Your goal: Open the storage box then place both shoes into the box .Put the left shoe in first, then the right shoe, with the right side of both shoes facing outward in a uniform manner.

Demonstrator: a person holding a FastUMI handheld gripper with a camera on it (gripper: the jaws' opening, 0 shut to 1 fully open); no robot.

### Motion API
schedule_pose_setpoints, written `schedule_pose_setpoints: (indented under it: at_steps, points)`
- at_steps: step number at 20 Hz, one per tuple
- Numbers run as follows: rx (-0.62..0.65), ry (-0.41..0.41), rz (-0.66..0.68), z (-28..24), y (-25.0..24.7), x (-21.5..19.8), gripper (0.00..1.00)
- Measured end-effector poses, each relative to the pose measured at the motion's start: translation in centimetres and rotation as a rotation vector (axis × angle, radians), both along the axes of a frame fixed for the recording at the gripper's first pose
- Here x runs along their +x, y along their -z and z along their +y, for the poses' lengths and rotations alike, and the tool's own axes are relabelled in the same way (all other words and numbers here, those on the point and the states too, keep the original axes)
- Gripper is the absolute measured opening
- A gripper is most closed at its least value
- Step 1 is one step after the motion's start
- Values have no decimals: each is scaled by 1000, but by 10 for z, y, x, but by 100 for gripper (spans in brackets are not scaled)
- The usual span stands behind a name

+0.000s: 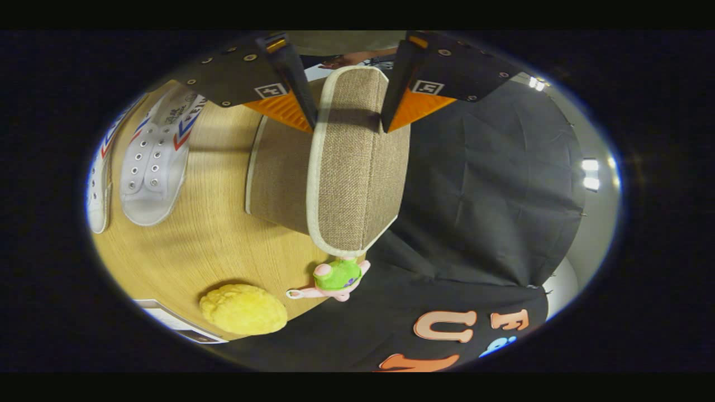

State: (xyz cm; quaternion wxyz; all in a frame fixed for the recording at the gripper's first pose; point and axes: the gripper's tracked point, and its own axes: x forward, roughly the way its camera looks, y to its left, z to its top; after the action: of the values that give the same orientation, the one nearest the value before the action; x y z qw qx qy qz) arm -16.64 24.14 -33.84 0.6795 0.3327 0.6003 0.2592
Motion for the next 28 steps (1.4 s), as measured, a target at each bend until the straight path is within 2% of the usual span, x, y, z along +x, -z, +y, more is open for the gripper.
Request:
schedule_pose_setpoints:
  at_steps: [1,4,8,10,14,16,21,23,25,28]
  points:
    - [-10,-1,-9,-2,0,0,58]
    - [-27,13,-32,-6,-2,6,47]
    - [6,35,-57,1,-13,13,15]
    - [48,40,-55,9,-23,15,15]
    - [-10,16,-39,11,-7,12,14]
    - [-6,3,-25,17,-3,12,19]
    - [6,9,39,30,3,10,14]
    - [64,19,95,38,-3,6,12]
    - [91,50,97,39,-9,11,5]
    - [176,93,79,45,-34,24,2]
